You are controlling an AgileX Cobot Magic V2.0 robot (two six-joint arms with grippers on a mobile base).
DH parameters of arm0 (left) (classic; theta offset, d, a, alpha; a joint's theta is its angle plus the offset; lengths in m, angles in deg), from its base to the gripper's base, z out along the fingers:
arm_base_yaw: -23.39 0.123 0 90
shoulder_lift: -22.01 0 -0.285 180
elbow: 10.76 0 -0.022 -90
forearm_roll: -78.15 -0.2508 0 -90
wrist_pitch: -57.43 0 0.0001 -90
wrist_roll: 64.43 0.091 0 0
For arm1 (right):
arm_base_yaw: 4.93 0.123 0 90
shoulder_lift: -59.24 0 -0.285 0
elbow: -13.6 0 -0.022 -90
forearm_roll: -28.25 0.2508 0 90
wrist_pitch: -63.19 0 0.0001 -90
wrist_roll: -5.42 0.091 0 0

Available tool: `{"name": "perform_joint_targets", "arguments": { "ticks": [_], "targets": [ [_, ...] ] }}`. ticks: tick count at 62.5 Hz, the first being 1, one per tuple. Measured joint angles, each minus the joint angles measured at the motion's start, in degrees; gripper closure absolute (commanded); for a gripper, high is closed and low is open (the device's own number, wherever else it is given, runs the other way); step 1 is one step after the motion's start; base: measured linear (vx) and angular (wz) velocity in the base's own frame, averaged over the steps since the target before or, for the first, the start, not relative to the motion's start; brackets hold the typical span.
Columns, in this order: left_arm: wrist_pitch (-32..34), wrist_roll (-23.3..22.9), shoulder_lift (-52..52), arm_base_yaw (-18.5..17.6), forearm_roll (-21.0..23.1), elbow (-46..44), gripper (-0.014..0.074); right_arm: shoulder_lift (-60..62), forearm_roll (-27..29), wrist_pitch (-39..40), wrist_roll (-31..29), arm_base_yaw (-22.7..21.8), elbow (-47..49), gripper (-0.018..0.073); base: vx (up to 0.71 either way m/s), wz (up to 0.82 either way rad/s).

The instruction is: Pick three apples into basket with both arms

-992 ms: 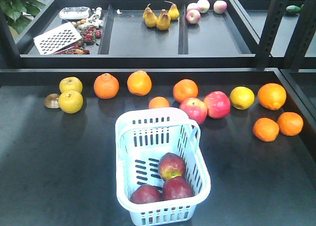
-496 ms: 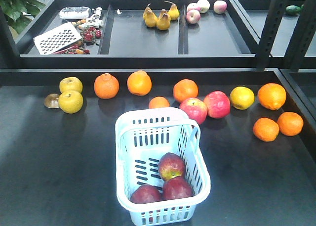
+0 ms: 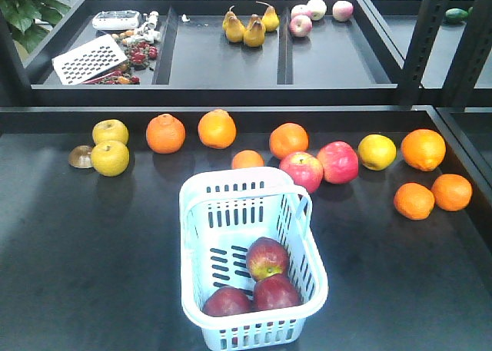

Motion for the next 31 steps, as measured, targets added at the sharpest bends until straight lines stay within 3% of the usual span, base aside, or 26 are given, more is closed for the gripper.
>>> {"name": "perform_joint_targets", "arguments": {
  "ticks": [31],
  "targets": [
    [0.0,0.0,0.0,0.0,0.0,0.0,0.0603,0.0,0.0,0.1,0.0,0.0,0.0,0.0568,0.00,0.00]
  ]
}}
